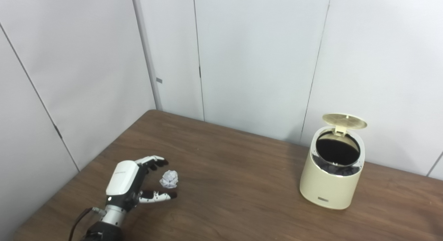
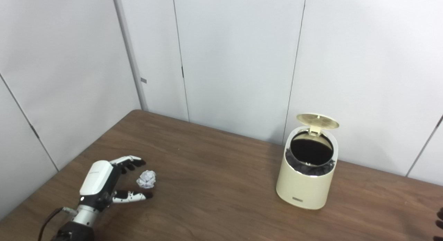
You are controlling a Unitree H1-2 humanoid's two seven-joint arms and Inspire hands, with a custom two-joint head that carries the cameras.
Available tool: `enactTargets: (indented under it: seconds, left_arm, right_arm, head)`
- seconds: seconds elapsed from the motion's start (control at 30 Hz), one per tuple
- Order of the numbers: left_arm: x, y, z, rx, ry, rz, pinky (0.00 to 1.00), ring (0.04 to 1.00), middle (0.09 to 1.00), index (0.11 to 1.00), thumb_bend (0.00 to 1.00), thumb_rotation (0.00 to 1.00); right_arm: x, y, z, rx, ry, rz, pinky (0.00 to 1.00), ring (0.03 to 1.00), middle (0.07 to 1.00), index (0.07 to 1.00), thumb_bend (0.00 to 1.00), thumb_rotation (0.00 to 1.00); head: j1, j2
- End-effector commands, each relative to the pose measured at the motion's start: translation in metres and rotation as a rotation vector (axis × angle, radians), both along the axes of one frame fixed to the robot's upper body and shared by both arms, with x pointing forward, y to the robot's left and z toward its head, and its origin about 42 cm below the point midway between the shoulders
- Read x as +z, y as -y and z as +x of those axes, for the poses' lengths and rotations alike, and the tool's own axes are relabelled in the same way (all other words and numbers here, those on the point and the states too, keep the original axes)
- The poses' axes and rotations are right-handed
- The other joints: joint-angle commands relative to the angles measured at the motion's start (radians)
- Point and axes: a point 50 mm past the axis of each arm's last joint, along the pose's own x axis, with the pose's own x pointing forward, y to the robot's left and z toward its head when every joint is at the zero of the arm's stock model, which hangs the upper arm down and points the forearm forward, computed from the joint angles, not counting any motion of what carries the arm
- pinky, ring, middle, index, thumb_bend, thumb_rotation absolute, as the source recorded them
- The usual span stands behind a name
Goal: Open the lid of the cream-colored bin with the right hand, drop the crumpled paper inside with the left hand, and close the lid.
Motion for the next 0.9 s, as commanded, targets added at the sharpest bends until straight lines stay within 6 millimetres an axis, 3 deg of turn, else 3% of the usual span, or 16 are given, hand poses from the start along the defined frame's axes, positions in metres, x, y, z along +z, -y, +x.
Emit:
enactTargets:
  seconds: [0.0, 0.3, 0.6, 0.87]
  left_arm:
    - [0.002, -0.001, 0.006, 0.004, 0.024, -0.009, 0.55, 0.626, 0.672, 0.663, 1.00, 0.38]
    - [-0.015, 0.005, 0.007, -0.017, -0.052, -0.015, 0.58, 0.651, 0.687, 0.668, 1.00, 0.34]
    - [-0.027, 0.009, 0.007, -0.015, -0.103, -0.035, 0.60, 0.674, 0.707, 0.692, 1.00, 0.37]
    - [-0.038, 0.010, 0.010, -0.012, -0.222, -0.014, 0.58, 0.643, 0.670, 0.667, 1.00, 0.26]
  right_arm:
    - [-0.007, 0.011, -0.015, -0.006, -0.004, -0.032, 0.65, 0.811, 0.846, 0.843, 0.93, 0.77]
    - [-0.007, 0.010, -0.017, -0.007, -0.001, -0.027, 0.63, 0.810, 0.841, 0.838, 0.96, 0.78]
    - [-0.006, 0.009, -0.019, 0.000, 0.000, -0.031, 0.62, 0.803, 0.841, 0.841, 0.97, 0.78]
    - [-0.006, 0.006, -0.019, -0.002, -0.006, -0.037, 0.63, 0.805, 0.838, 0.846, 0.97, 0.78]
  head:
    - [-0.004, 0.003]
    - [-0.011, 0.008]
    - [-0.023, 0.014]
    - [-0.029, 0.015]
